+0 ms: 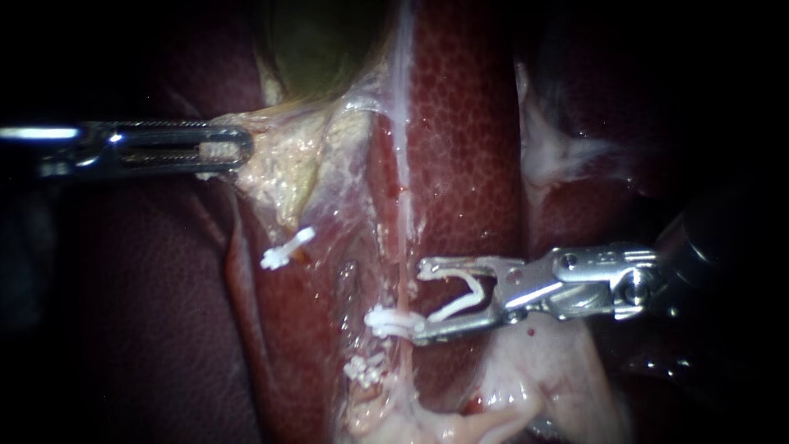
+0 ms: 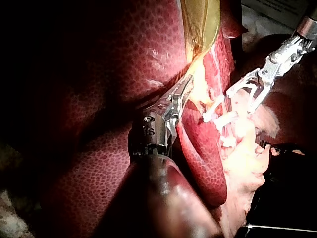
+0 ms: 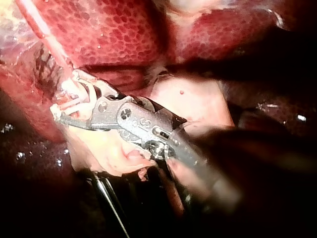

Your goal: Clipping third clip right tube

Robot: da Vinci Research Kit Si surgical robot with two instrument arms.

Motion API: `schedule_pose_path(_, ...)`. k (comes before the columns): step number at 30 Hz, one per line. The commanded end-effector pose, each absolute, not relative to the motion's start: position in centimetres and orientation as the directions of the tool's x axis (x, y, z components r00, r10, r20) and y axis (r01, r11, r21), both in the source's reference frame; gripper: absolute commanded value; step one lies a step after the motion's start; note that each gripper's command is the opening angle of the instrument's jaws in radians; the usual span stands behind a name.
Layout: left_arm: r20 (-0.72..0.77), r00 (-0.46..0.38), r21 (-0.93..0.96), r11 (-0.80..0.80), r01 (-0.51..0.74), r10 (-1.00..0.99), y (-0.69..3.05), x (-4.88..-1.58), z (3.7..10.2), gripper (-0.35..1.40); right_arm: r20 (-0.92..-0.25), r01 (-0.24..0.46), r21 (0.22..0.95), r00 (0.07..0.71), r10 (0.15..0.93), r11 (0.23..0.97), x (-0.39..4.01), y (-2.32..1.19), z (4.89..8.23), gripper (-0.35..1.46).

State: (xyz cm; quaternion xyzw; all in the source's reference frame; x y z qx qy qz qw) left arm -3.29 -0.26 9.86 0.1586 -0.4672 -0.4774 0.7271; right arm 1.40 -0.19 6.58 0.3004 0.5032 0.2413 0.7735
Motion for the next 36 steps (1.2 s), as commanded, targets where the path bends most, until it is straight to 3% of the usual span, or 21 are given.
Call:
schedule_pose_path(1, 0.528, 0.107, 0.677, 0.493, 0.547, -0.843, -0.26, -3.3, 9.86, -0.18, -0.623, -0.076, 0.716, 0.378, 0.685, 0.693, 1.42, -0.19, 6.59, 0.58)
schedule_pose_path(21, 0.528, 0.107, 0.676, 0.493, 0.547, -0.843, -0.27, -3.3, 9.86, -0.18, -0.507, -0.153, 0.799, 0.35, 0.788, 0.582, 1.44, -0.15, 7.11, 0.56)
schedule_pose_path(36, 0.528, 0.107, 0.676, 0.493, 0.548, -0.842, -0.27, -3.31, 9.86, -0.18, -0.472, -0.164, 0.821, 0.344, 0.812, 0.547, 1.56, -0.2, 7.21, 0.56)
